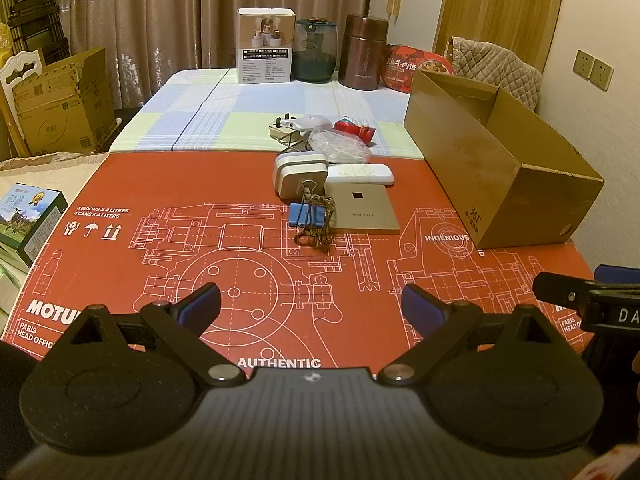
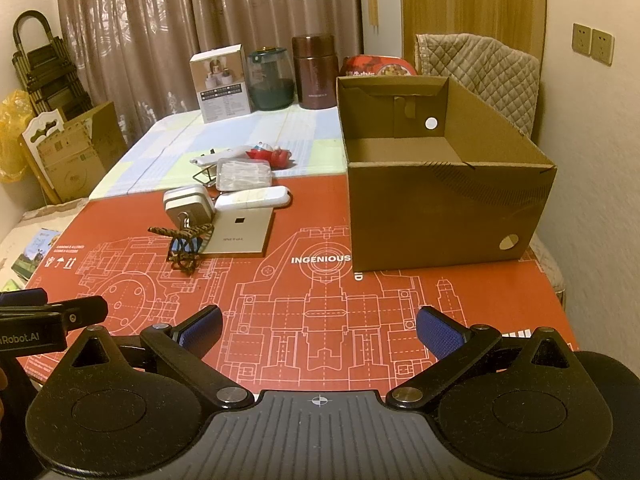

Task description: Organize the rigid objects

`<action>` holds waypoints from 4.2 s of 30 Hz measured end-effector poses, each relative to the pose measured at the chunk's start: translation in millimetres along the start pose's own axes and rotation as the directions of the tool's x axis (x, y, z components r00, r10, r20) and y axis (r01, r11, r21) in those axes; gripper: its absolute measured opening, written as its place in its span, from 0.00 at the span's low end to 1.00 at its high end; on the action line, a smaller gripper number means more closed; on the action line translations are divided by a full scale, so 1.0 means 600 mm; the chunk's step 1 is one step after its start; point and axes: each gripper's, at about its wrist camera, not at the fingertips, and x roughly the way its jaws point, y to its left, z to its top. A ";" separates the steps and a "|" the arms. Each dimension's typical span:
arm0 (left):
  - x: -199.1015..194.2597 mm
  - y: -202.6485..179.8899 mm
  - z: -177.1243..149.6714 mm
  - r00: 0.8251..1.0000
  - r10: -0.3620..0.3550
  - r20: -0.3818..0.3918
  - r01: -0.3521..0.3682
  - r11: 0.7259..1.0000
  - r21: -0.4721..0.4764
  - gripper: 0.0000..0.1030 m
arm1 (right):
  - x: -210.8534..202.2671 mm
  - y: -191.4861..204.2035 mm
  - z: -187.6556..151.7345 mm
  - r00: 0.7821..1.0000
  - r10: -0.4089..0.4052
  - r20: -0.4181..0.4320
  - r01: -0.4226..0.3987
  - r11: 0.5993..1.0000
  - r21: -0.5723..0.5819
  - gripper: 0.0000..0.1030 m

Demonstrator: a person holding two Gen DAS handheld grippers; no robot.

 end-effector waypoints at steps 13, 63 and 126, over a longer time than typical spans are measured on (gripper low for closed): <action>-0.003 -0.001 0.002 1.000 -0.001 0.001 0.001 1.000 -0.004 0.92 | 0.001 0.001 0.001 1.000 0.001 0.000 -0.001 1.000 -0.002 0.98; 0.276 0.020 0.096 0.977 -0.209 -0.032 0.212 0.957 0.200 0.22 | 0.259 0.049 0.046 0.984 0.115 -0.137 -0.128 0.988 -0.087 0.71; 0.178 0.040 0.122 0.969 -0.244 0.048 0.239 0.967 0.089 0.21 | 0.188 0.092 0.127 0.981 0.032 0.191 -0.002 0.988 -0.156 0.80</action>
